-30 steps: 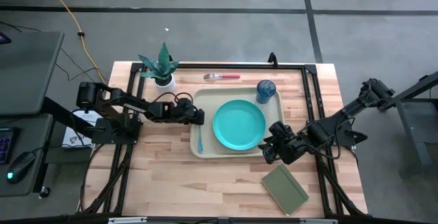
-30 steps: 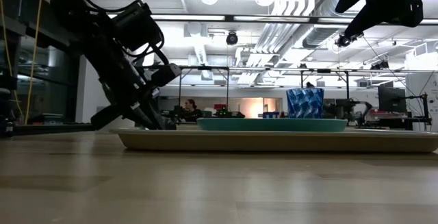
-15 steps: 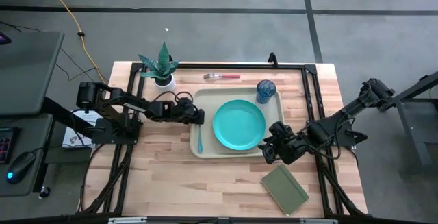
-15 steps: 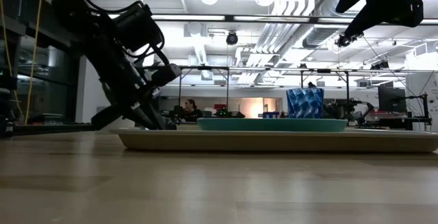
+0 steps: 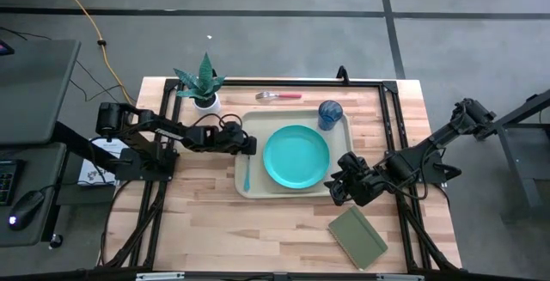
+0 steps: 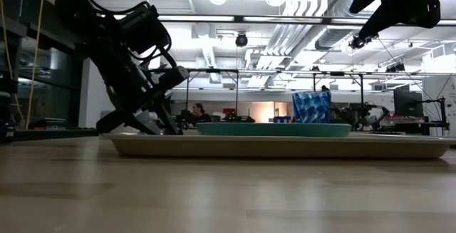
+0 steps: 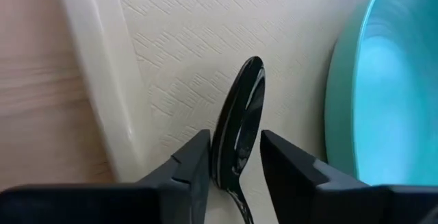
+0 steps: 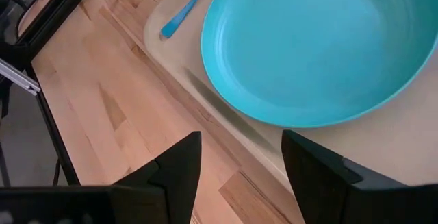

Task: Pick and place plate/cup/fork/spoon on tray
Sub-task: Put the blue spoon to the left side of the blue plate on the gray tray

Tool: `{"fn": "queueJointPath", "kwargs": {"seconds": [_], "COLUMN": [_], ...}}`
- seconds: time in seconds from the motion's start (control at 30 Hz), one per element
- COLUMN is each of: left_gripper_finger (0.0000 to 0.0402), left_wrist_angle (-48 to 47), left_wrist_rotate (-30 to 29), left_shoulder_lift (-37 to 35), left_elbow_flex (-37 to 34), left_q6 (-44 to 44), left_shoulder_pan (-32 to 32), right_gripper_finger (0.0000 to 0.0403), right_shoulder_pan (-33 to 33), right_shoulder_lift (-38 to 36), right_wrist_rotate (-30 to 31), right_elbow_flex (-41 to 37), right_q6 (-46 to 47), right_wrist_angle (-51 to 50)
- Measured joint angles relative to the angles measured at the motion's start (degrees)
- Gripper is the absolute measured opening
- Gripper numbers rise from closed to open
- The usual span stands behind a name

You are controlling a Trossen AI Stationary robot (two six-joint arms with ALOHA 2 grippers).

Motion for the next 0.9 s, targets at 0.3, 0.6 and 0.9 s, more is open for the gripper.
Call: {"fn": "queueJointPath", "kwargs": {"seconds": [0.3, 0.6, 0.9], "left_gripper_finger": [0.0137, 0.0138, 0.0138], "left_wrist_angle": [-0.5, -2.5, -6.9], "left_wrist_rotate": [-0.6, -0.4, -1.2], "left_shoulder_lift": [-3.0, -5.7, -8.4], "left_elbow_flex": [-0.1, -0.1, -0.1], "left_q6": [0.6, 1.3, 2.1], "left_shoulder_pan": [0.1, 0.5, 1.3], "right_gripper_finger": [0.0195, 0.0195, 0.0195], "right_shoulder_pan": [0.0, 0.0, 0.0], "right_shoulder_lift": [0.0, 0.0, 0.0], "right_wrist_rotate": [0.0, -0.1, -0.1], "right_elbow_flex": [0.0, 0.0, 0.0], "right_q6": [-0.2, -0.4, -1.2], "right_wrist_angle": [0.0, 0.0, 0.0]}}
